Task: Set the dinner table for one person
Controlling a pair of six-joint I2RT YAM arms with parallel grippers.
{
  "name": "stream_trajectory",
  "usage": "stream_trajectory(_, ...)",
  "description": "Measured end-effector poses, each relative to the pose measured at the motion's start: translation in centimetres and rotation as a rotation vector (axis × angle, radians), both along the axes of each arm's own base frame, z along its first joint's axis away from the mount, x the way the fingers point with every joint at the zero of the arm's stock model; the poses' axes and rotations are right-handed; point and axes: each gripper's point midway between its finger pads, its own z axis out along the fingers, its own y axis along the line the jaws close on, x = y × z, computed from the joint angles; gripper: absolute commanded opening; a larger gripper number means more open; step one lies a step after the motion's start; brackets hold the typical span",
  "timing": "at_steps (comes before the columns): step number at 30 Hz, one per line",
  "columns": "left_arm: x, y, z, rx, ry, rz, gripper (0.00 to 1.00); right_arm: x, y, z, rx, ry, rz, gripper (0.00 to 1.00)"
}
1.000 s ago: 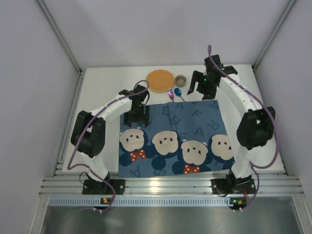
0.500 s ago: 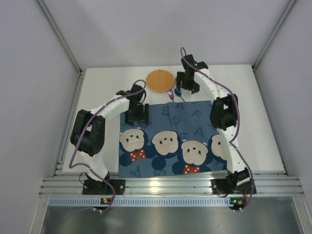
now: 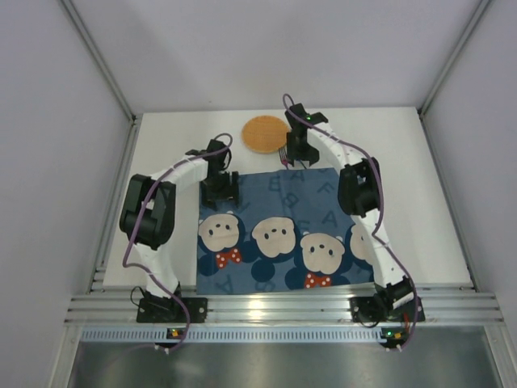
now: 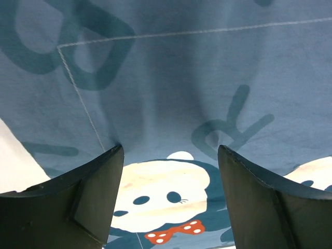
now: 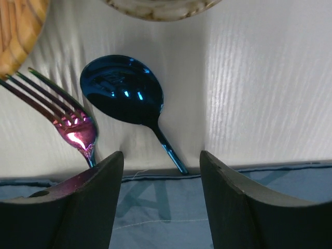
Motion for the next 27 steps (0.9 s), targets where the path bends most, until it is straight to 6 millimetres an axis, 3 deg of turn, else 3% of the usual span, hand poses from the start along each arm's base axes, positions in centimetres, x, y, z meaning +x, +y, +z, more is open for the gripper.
stream_trajectory(11,0.8,1.3,0.1,-0.022,-0.010,0.010,0.77,1.1,-0.2,0.0,-0.020,-0.033,-0.011,0.33)
stream_trajectory(16,0.9,1.4,0.1,-0.024,-0.011,0.012,0.77,1.4,-0.3,0.0,-0.010,-0.040,-0.014,0.26)
stream_trajectory(19,0.9,1.5,0.1,-0.023,-0.011,0.011,0.77,1.5,-0.2,-0.1,0.000,-0.039,-0.013,0.17)
stream_trajectory(21,0.9,1.6,0.1,-0.023,-0.012,0.011,0.77,1.6,-0.3,-0.1,0.004,-0.040,-0.010,0.01)
stream_trajectory(27,0.9,1.9,0.0,-0.021,-0.008,0.013,0.77,1.8,-0.4,-0.1,0.011,-0.043,-0.007,0.00)
